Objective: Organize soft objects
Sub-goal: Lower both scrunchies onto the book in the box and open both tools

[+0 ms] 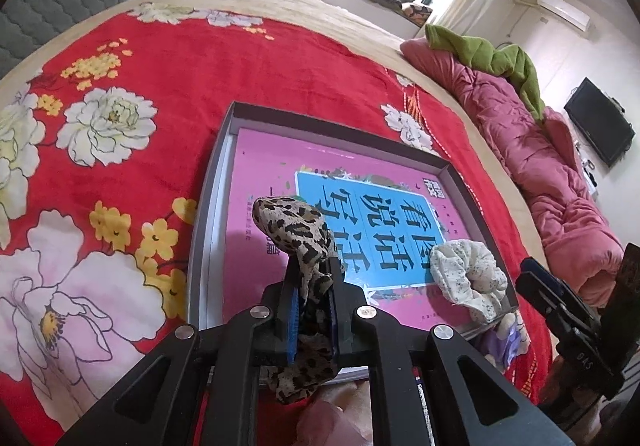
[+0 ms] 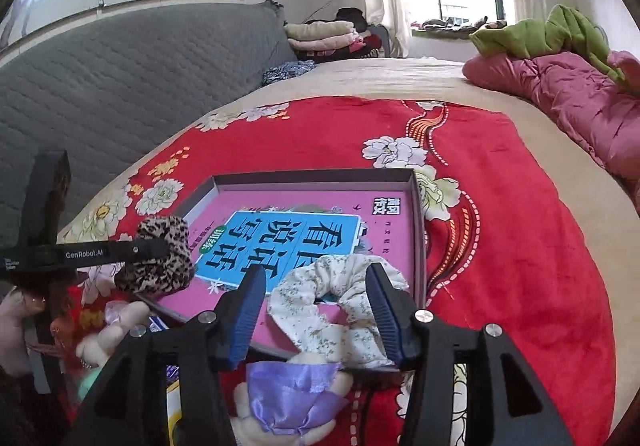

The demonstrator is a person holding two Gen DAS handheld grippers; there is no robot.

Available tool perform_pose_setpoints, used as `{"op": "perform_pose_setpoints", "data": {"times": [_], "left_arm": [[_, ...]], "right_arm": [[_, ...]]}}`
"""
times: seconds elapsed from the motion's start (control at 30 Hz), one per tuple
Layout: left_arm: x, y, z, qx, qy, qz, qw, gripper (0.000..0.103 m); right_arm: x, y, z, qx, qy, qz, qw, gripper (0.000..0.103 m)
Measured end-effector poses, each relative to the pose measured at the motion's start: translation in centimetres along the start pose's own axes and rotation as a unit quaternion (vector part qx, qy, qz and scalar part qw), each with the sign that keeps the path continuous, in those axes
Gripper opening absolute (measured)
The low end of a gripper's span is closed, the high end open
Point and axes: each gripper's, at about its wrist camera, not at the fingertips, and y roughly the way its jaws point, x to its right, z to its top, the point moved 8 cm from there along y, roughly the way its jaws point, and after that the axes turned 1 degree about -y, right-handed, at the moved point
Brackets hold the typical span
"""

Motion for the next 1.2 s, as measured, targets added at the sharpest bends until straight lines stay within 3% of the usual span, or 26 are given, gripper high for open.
{"op": "perform_pose_setpoints", "data": {"times": [0.17, 0.3, 0.47, 0.53, 0.87, 1.2], "left_arm": [[-0.2, 0.4, -0.2, -0.013, -0.004, 0.003, 0.9999, 0.027], [-0.3, 0.6, -0.3, -0.016, 0.001, 0.014, 0.9998, 0.048], [-0.3, 0.4, -0.4, -0.018, 0.004, 0.021, 0.9996, 0.059], [-0.3, 0.1, -0.2, -0.015, 0.008, 0.028, 0.9995, 0.071], [-0.6, -3.8, 2.0, 0.057, 0.014, 0.030, 0.9978, 0.076], [-1.8, -7.7, 2.7, 0.104, 0.010, 0.044, 0.9936, 0.077]], "right_arm": [[0.9, 0.3, -0.3, -0.007, 0.019, -0.009, 1.000, 0.053], [1.3, 0.0, -0.3, -0.003, 0.022, -0.014, 1.000, 0.060], [1.6, -0.5, -0.2, 0.005, 0.015, -0.026, 1.000, 0.060], [1.6, -0.6, -0.2, 0.008, 0.014, -0.028, 0.999, 0.063], [1.8, -1.4, 0.1, 0.020, 0.013, -0.036, 0.999, 0.067], [1.4, -3.5, 0.5, 0.039, 0.020, -0.035, 0.998, 0.068]]}}
